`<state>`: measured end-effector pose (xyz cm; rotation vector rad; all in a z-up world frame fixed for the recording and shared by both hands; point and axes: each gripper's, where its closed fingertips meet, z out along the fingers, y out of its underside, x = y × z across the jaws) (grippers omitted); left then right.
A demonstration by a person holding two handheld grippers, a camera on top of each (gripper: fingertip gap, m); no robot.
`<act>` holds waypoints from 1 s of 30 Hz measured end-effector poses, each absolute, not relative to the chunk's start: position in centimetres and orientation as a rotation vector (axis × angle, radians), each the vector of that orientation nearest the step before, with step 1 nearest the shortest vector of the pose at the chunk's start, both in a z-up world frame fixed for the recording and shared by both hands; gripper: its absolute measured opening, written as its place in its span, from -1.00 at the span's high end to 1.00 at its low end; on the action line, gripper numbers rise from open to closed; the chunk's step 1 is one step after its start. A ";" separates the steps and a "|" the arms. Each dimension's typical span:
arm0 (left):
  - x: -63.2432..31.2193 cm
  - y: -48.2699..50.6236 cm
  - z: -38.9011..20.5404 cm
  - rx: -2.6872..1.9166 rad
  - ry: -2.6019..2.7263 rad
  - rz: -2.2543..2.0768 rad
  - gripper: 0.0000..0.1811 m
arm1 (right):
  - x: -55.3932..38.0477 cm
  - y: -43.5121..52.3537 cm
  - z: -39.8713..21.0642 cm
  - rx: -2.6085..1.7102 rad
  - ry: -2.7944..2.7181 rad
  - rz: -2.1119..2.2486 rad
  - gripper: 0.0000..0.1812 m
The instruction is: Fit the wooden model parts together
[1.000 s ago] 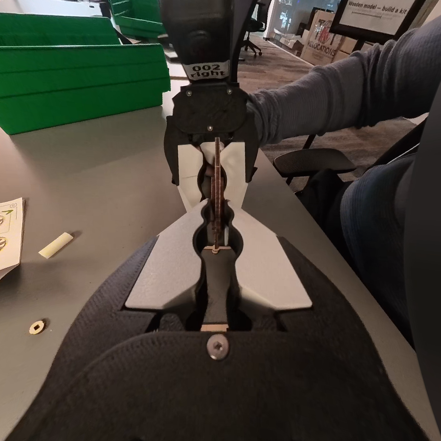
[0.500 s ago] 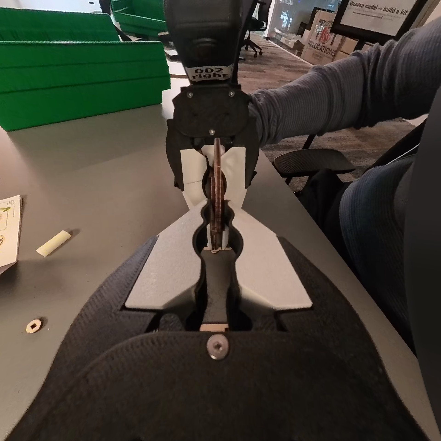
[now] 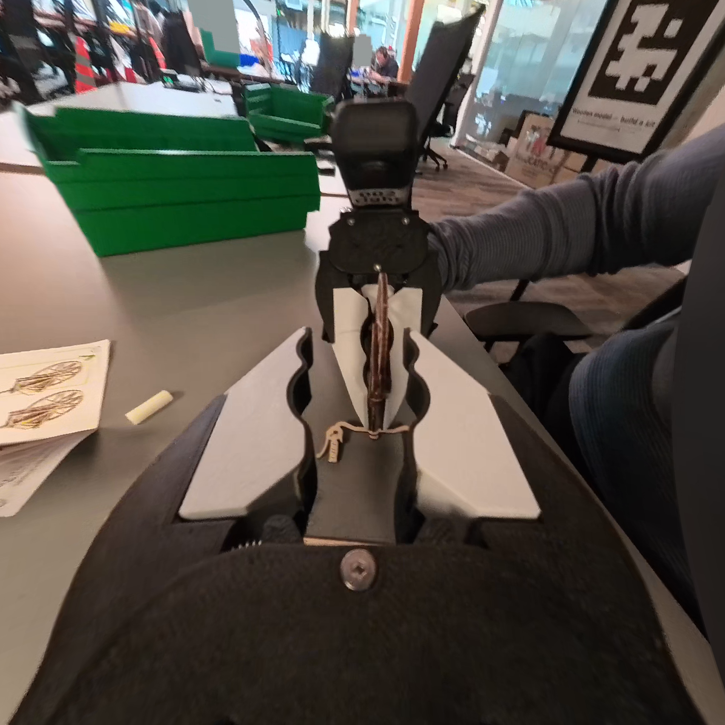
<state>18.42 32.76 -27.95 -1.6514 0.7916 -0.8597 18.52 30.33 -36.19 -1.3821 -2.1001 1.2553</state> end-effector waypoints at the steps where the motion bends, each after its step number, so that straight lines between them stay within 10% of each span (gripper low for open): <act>1: 18.0 33.1 -27.5 -1.633 0.758 -0.845 0.50 | 18.5 30.3 -36.2 -1.386 -2.100 1.256 0.94; 30: 16.6 34.2 -26.8 -1.593 0.657 -0.765 0.56 | 18.4 30.3 -36.2 -1.347 -2.078 1.189 0.94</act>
